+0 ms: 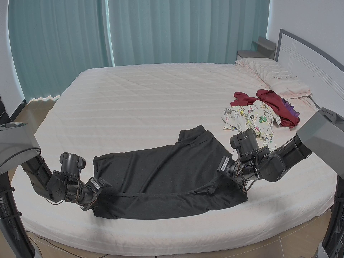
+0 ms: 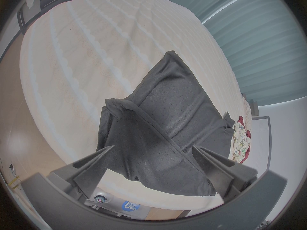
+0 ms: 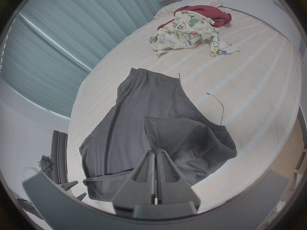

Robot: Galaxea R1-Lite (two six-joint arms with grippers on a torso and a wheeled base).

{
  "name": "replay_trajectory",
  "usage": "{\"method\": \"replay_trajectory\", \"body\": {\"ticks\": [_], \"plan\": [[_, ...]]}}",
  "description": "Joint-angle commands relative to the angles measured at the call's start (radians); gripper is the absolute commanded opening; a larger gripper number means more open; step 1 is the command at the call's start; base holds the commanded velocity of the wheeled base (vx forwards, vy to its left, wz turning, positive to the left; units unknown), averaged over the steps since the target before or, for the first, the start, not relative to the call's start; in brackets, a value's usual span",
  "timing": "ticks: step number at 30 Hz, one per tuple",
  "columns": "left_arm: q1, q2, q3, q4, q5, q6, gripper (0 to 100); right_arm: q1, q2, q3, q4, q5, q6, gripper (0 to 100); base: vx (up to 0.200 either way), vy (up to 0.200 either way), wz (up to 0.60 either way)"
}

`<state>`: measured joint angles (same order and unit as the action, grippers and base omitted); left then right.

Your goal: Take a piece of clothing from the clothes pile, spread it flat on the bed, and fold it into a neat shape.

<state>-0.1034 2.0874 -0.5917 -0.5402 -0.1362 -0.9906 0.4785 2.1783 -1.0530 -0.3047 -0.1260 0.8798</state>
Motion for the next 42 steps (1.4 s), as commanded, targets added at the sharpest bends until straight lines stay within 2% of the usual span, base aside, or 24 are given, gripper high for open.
{"method": "replay_trajectory", "body": {"ticks": [1,10,11,19,25,31,32,34,42], "plan": [[0.001,0.002,0.000,0.000,0.000,0.000,100,0.006,-0.026,0.014,0.004,0.000,0.001,0,0.000,0.000,0.00],[-0.001,0.003,0.000,0.000,0.000,0.000,100,0.012,-0.089,0.162,-0.010,0.002,0.005,0,0.000,0.000,0.00],[-0.001,0.003,0.000,0.000,0.000,0.000,100,0.014,-0.094,0.174,-0.010,0.002,0.007,100,0.000,0.000,0.00],[-0.001,0.003,0.001,0.000,0.001,0.001,100,0.048,-0.172,0.284,0.001,0.035,0.001,100,0.000,0.000,0.00],[-0.001,0.003,0.001,0.000,0.001,0.001,100,0.012,-0.123,0.294,-0.011,0.028,-0.018,100,0.000,0.000,0.00],[-0.001,0.003,0.006,-0.001,0.001,0.001,100,-0.024,0.003,0.280,-0.123,0.035,-0.055,100,0.000,0.000,0.00],[-0.001,0.003,0.006,-0.001,0.001,0.001,100,-0.051,0.046,0.281,-0.192,0.035,-0.113,100,0.000,0.000,0.00],[-0.001,0.003,0.006,-0.001,0.001,0.001,100,-0.074,0.081,0.280,-0.255,0.043,-0.147,100,0.000,0.000,0.00],[-0.001,0.003,0.006,-0.001,0.001,0.001,100,-0.080,0.147,0.272,-0.297,0.074,-0.156,100,0.000,0.000,0.00]]}}
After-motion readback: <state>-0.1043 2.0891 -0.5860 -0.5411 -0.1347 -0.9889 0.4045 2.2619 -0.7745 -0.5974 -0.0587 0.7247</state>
